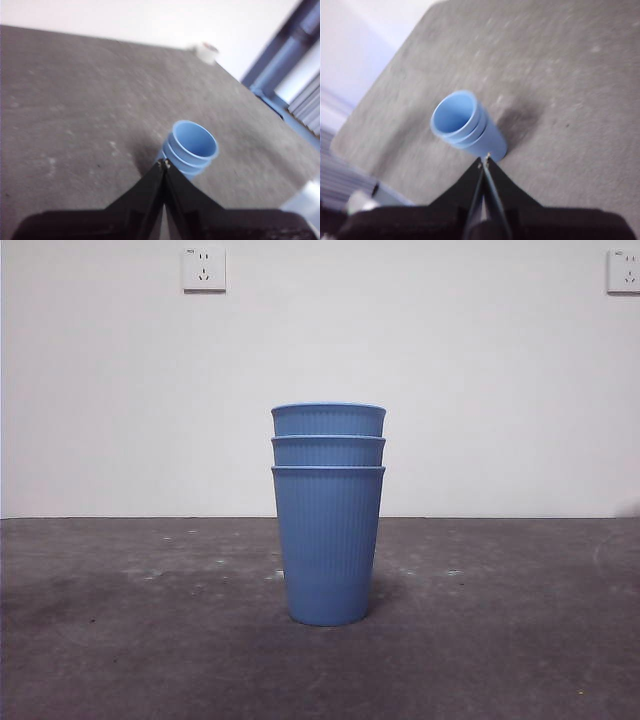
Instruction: Pick up the cup on the top,put the cup on the left,pick up the cup in the middle,put the cup on the right
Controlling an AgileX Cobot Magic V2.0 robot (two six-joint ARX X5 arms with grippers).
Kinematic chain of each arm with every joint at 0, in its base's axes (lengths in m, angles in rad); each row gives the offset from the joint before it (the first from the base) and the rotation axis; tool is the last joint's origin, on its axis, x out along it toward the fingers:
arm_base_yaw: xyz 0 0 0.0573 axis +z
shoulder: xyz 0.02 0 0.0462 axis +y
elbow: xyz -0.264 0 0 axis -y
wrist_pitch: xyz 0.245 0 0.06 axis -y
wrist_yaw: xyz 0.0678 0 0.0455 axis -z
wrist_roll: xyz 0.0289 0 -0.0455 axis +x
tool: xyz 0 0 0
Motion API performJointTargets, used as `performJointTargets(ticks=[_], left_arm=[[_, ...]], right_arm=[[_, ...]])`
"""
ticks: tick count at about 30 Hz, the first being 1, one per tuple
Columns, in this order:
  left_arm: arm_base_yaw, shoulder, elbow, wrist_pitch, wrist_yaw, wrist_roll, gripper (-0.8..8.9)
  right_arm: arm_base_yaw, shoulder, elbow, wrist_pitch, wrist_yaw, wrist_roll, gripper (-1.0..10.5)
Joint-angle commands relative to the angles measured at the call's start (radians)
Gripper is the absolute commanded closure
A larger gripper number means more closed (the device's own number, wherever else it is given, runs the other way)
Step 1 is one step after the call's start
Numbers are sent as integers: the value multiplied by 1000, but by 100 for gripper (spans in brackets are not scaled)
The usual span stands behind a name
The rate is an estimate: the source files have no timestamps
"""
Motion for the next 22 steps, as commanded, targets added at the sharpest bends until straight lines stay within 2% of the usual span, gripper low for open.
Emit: performJointTargets(ticks=[1,5,8,10,12,13,15,16,17,18,22], left_arm=[[-14,42,58,-84,24,121,822],[-35,91,128,-232,26,202,822],[-50,103,148,-295,26,226,821],[-54,103,148,-304,24,226,816],[-54,103,148,-304,24,225,802],[-54,103,148,-304,23,223,756],[-54,103,148,-304,22,218,511],[-54,103,148,-304,21,216,354],[-54,103,148,-303,22,214,250],[-54,103,148,-303,22,214,196],[-54,104,150,-298,22,188,188]], right_arm=[[45,32,51,-86,-2,-127,959],[123,50,71,-141,8,-155,959],[162,50,71,-145,7,-155,958],[174,50,71,-144,7,-154,915],[180,50,71,-143,7,-146,786],[181,50,71,-142,7,-141,720],[181,50,71,-141,7,-130,578],[181,50,71,-141,7,-122,516],[181,50,71,-141,6,-115,477],[182,50,71,-141,5,-112,459],[182,51,71,-141,4,-108,460]])
